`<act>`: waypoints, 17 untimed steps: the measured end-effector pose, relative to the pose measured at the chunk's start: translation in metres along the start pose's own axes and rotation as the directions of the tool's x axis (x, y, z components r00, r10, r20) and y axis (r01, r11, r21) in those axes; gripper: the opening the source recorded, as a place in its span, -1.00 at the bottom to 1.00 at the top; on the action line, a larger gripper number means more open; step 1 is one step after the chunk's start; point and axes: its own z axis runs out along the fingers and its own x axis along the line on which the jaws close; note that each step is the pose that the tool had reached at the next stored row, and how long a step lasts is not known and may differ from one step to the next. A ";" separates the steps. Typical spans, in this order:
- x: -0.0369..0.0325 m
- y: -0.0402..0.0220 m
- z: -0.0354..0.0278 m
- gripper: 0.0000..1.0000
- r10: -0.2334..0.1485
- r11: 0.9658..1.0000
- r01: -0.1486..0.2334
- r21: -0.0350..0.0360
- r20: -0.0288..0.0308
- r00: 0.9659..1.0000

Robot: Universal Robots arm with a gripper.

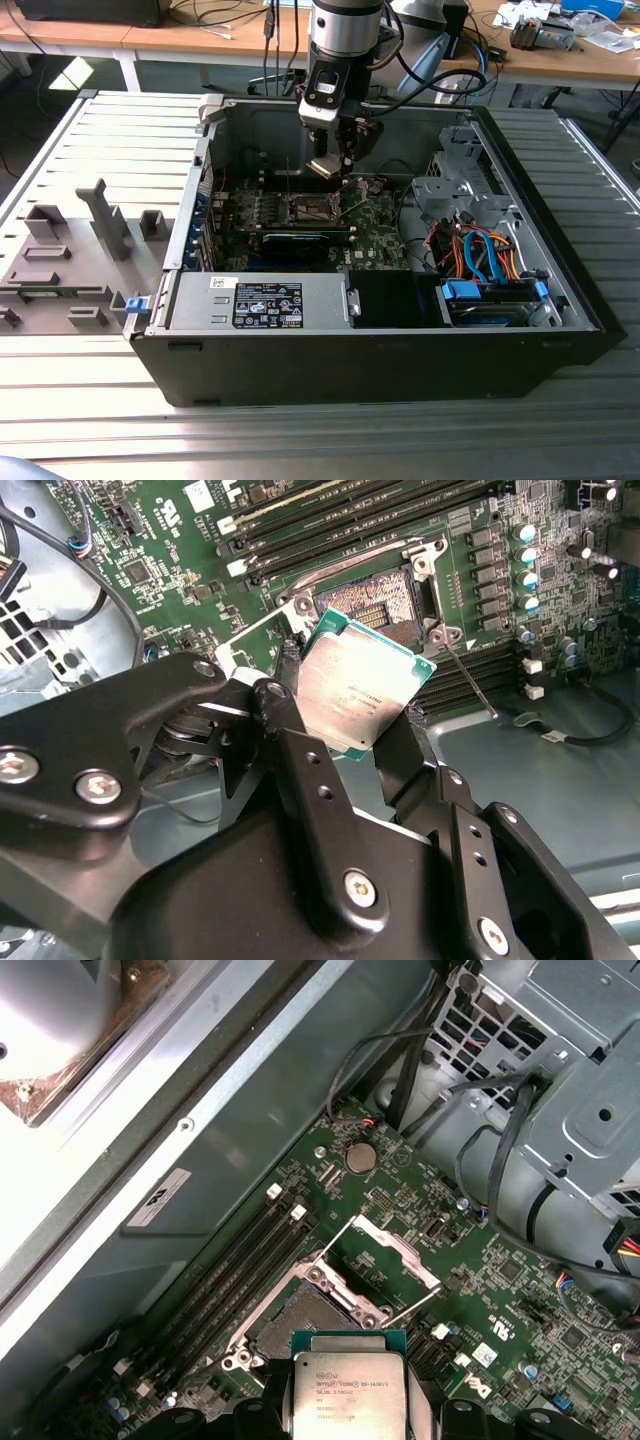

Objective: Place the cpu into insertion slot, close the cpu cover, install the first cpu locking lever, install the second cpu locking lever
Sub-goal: 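Place the cpu into insertion slot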

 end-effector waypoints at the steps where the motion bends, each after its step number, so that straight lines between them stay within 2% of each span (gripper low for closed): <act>1: 0.0000 0.0000 0.0000 0.08 0.001 1.000 -0.001 0.000 0.000 1.000; 17: 0.0000 0.0000 0.0001 0.08 0.022 1.000 -0.022 0.000 0.001 1.000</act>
